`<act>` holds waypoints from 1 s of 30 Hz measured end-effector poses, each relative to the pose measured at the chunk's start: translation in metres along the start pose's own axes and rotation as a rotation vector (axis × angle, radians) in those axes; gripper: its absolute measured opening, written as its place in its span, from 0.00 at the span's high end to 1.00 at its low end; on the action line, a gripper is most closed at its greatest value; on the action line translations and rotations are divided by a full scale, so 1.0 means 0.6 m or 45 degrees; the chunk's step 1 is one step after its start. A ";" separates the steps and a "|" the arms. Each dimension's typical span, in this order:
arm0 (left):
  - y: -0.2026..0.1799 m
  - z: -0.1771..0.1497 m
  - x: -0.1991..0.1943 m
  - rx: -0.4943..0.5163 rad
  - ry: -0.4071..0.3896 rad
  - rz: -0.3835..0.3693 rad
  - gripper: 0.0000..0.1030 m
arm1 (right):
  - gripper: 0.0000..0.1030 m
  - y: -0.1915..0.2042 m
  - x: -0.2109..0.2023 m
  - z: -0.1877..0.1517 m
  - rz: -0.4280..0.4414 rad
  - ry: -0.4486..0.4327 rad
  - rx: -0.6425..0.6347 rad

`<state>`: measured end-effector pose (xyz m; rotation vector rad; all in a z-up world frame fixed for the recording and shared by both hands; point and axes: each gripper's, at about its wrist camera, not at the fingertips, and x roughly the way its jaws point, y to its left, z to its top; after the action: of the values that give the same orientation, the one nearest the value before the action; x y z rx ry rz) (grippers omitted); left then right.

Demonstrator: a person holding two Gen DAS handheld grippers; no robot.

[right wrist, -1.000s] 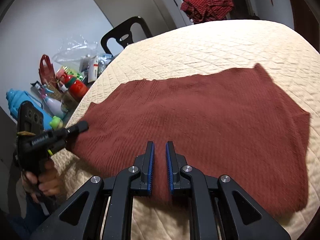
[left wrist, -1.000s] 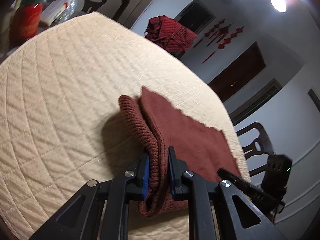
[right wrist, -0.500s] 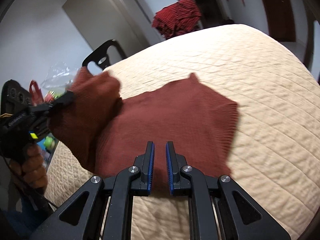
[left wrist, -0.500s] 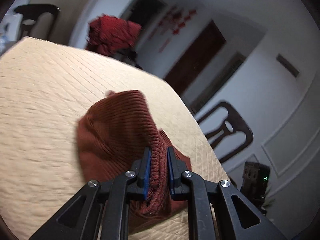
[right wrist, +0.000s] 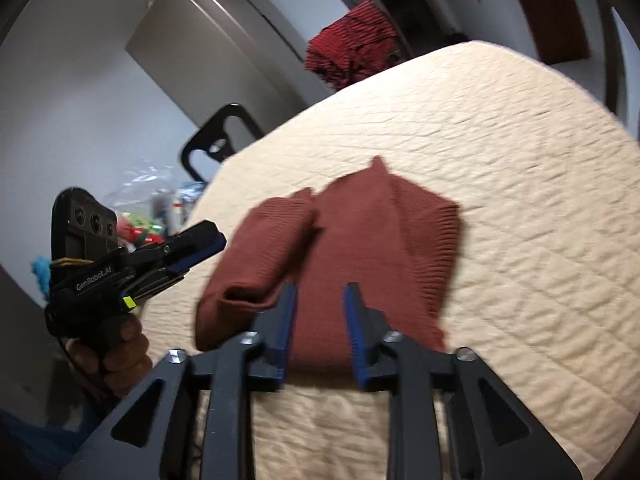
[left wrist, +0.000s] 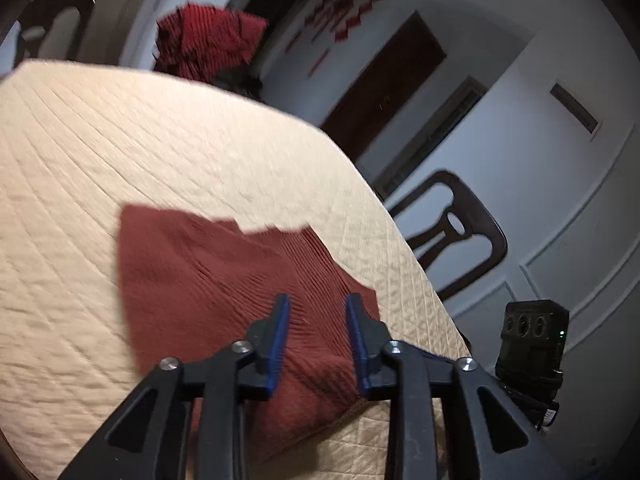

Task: Fold small clothes

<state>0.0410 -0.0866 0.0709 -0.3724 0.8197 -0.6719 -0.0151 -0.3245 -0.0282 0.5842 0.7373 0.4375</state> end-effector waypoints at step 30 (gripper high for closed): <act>0.085 -0.035 -0.008 -0.001 -0.039 0.236 0.69 | 0.81 0.018 0.093 0.049 0.188 0.139 0.122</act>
<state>0.0427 -0.0469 0.0323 -0.3025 0.8140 -0.4919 0.0416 -0.2951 -0.0315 0.7119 0.8253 0.5766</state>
